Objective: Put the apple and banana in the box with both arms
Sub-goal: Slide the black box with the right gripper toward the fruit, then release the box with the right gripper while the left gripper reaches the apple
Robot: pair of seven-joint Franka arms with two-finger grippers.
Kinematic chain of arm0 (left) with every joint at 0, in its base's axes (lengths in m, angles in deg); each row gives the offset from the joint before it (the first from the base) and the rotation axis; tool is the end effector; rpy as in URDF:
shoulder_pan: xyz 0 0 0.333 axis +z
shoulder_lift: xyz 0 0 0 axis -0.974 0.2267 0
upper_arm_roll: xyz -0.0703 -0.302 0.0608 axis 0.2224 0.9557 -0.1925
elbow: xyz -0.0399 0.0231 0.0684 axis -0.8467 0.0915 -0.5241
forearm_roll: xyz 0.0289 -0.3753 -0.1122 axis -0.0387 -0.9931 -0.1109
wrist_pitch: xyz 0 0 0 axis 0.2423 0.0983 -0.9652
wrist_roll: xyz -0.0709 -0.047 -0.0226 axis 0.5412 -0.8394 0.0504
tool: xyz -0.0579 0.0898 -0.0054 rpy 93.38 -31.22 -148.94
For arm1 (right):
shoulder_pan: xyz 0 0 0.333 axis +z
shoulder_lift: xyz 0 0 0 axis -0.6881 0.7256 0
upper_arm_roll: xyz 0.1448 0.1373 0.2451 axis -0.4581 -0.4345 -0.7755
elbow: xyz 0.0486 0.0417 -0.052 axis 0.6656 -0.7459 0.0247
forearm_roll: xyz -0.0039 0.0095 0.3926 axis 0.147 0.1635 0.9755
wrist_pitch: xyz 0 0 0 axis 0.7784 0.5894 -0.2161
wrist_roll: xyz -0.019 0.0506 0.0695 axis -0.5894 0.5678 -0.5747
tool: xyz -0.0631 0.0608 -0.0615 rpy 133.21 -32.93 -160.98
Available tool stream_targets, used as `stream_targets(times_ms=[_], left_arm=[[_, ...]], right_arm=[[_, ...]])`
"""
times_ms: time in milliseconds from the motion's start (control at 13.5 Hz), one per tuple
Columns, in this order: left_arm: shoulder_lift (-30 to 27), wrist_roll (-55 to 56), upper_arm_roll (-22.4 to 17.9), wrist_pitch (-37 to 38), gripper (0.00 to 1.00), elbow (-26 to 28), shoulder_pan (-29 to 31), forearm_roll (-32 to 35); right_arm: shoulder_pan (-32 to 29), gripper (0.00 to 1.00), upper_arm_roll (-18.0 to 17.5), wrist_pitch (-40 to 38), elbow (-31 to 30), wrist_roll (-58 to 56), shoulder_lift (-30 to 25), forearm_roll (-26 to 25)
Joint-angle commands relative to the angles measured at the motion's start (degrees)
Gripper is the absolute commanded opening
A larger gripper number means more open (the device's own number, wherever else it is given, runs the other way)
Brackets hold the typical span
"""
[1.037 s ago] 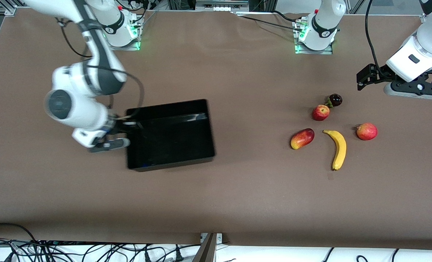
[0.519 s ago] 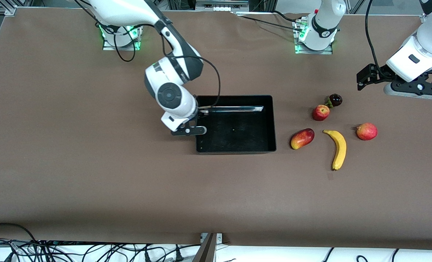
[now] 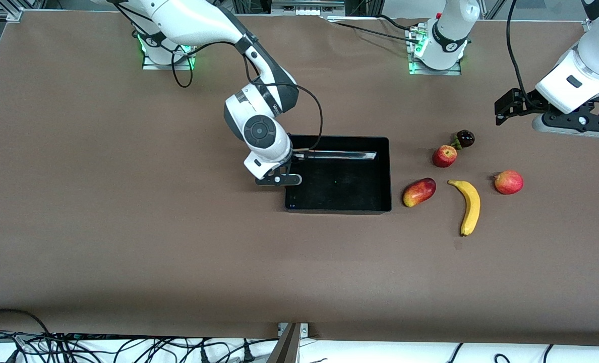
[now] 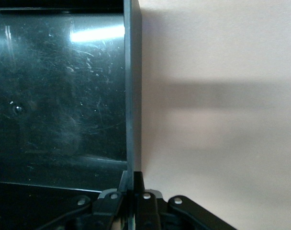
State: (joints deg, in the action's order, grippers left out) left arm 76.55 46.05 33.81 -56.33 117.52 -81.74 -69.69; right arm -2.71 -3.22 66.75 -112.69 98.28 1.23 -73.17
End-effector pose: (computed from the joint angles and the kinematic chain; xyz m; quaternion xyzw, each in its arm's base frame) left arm 0.5400 -0.0564 0.5932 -0.9980 0.0576 0.0172 0.0213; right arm 0.5228 0.4762 0.2466 -0.9949 0.0026 0.0831 0.0566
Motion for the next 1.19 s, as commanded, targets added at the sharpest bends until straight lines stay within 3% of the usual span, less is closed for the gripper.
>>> stream_targets(times_ms=[0,74,222,296,370,593,889,1111], left_arm=[[1.4,-0.3,0.4,1.2,1.0,-1.3,0.2,0.4],[2.9,-0.2,0.5,1.9,1.0,-1.3,-0.3,0.4],[7.3,0.4,2.1,10.7,1.0,-0.3,-0.5,0.4],[11.3,0.5,2.8,10.9,1.0,0.2,-0.5,0.4],[14.1,0.5,2.8,8.6,1.0,0.4,-0.5,0.4],[16.9,0.5,2.7,-3.1,1.0,6.9,0.3,1.1],[17.0,0.2,2.7,-22.6,1.0,20.9,2.1,1.2],[18.2,0.0,2.6,-32.6,1.0,29.5,2.2,1.2]], right_arm=[[1.9,0.0,0.5,2.5,1.9,1.6,1.6,0.5],[1.9,0.0,0.5,2.8,1.8,1.7,1.6,0.5],[1.8,0.03,0.6,2.7,1.8,1.4,1.5,0.5],[1.8,0.63,0.8,2.7,1.9,1.4,1.4,0.5],[1.7,1.0,1.0,2.7,1.9,1.2,1.0,0.4],[1.3,1.0,3.1,0.3,2.0,0.6,-3.3,0.3],[1.3,1.0,15.1,-7.5,2.0,-0.9,-11.2,0.5],[1.2,1.0,21.1,-12.2,1.9,-7.5,-15.9,1.3]])
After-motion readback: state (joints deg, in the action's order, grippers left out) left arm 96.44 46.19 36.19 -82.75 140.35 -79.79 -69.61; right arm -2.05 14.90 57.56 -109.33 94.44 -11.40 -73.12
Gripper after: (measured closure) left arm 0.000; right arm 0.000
